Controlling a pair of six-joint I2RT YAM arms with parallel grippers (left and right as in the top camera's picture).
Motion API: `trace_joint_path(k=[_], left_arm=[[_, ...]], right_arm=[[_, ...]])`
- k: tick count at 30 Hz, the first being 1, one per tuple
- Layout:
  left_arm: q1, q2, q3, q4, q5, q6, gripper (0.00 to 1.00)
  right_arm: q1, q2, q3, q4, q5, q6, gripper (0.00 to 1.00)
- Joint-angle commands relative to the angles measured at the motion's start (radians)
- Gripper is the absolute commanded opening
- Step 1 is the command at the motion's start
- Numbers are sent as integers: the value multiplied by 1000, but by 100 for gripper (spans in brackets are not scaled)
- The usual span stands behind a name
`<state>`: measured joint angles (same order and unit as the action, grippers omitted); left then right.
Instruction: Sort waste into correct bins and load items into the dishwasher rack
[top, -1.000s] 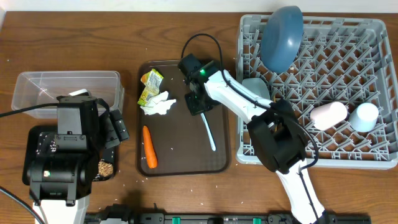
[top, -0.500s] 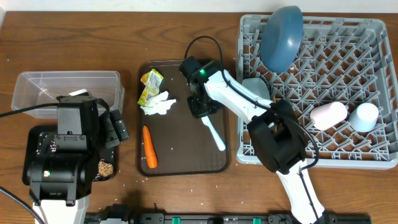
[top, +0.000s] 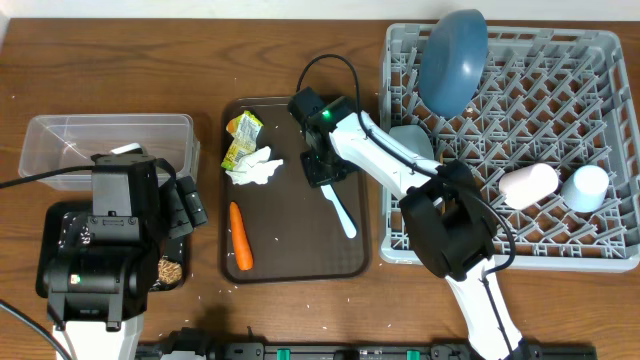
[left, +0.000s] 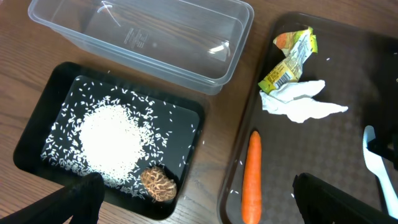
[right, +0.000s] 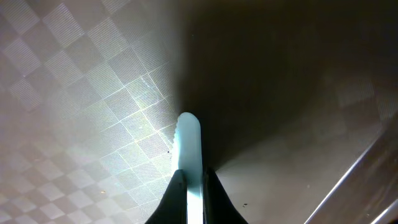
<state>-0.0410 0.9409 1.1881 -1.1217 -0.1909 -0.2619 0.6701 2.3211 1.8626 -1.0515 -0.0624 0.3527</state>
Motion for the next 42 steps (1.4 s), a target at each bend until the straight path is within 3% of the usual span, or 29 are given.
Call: trace_joint_path(k=[1, 3, 5, 8, 9, 11, 12, 16, 18, 19, 21, 25, 28, 32, 42], left_arm=[[2, 0, 14, -3, -16, -5, 98], [2, 0, 14, -3, -16, -5, 98], [2, 0, 14, -3, -16, -5, 98], [2, 0, 14, -3, -16, -5, 98], [2, 0, 14, -3, -16, -5, 98], [2, 0, 14, -3, -16, -5, 98], [2, 0, 14, -3, -16, -5, 98], [2, 0, 14, -3, -16, -5, 98], [2, 0, 14, -3, -16, -5, 98], [2, 0, 14, -3, -16, -5, 98], [2, 0, 14, -3, -16, -5, 98], [2, 0, 14, -3, -16, -5, 98], [2, 0, 14, -3, -16, -5, 98], [2, 0, 14, -3, -16, -5, 98], [2, 0, 14, -3, -16, -5, 98]], right_arm=[[-1, 32, -20, 4, -26, 1, 9], [-1, 32, -20, 8, -55, -2, 12], [0, 32, -20, 11, -62, -2, 2], [2, 32, -20, 14, -62, -2, 1], [3, 32, -20, 16, -66, -2, 4], [5, 32, -20, 21, -86, -2, 31], [6, 32, -20, 23, -90, -2, 35], [12, 32, -20, 31, -92, -2, 47], [12, 32, -20, 36, -93, -2, 47], [12, 32, -20, 42, -96, -2, 46], [12, 32, -21, 50, -100, -2, 27], [12, 32, -27, 54, -124, -23, 31], [12, 35, -29, 61, -129, -33, 22], [12, 38, -36, 80, -129, -32, 1], [11, 38, -36, 91, -129, -32, 1]])
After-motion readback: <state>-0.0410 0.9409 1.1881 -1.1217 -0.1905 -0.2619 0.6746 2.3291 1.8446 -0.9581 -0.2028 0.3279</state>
